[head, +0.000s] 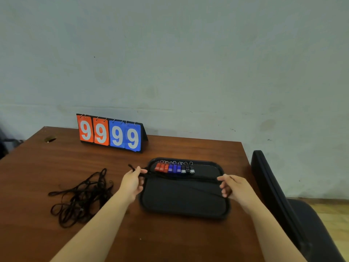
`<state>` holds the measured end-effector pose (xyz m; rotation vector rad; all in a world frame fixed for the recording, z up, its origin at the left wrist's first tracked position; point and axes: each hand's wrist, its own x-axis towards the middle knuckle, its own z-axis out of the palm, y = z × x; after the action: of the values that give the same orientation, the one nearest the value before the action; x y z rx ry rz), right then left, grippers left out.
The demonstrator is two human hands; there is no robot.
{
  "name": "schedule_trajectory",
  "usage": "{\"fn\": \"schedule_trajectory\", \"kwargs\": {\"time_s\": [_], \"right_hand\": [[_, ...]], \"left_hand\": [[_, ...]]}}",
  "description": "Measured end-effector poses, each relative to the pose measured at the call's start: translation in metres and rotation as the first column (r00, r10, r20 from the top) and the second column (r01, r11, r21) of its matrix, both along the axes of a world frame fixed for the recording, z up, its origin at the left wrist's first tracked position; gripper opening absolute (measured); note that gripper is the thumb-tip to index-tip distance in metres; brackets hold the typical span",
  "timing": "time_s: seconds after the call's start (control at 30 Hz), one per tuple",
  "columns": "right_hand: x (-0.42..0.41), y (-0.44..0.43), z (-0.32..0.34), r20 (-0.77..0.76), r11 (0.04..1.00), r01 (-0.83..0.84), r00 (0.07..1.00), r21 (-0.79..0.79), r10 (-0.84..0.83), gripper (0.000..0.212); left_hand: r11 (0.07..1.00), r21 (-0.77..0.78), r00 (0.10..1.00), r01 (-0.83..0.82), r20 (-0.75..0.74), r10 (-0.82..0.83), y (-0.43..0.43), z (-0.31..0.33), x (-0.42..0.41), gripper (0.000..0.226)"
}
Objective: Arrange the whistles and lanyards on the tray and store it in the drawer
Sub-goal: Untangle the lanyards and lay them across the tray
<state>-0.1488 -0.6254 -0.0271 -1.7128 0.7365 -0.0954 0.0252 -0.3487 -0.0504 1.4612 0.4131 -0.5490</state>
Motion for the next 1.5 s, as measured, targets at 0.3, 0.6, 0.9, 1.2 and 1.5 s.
{"fn": "schedule_trajectory", "kwargs": {"time_s": [0.3,0.6,0.9,1.2,1.5], "right_hand": [[-0.023,-0.041,-0.043,-0.174,0.993,0.102,0.978,-0.058,-0.110,0.028],[-0.025,-0.051,-0.078,-0.211,0.935,0.284,0.947,0.212,-0.241,0.011],[0.011,-0.068,-0.091,-0.252,0.885,0.441,0.883,0.151,-0.397,0.008],[0.044,-0.087,-0.108,-0.323,0.858,0.489,0.846,0.156,-0.424,0.007],[0.055,-0.088,-0.114,-0.357,0.854,0.515,0.813,0.074,-0.460,0.007]], "left_hand": [[0.993,0.094,0.995,-0.073,-0.056,0.078,0.013,-0.030,0.000,0.012],[0.972,0.165,0.976,-0.165,-0.115,0.185,0.003,-0.064,0.008,0.009],[0.899,0.414,0.988,-0.143,0.003,0.156,-0.010,-0.088,0.037,0.025],[0.878,0.447,0.984,-0.169,0.026,0.176,-0.033,-0.091,0.068,0.020],[0.881,0.426,0.970,-0.208,-0.024,0.241,-0.035,-0.094,0.077,0.025]]}}
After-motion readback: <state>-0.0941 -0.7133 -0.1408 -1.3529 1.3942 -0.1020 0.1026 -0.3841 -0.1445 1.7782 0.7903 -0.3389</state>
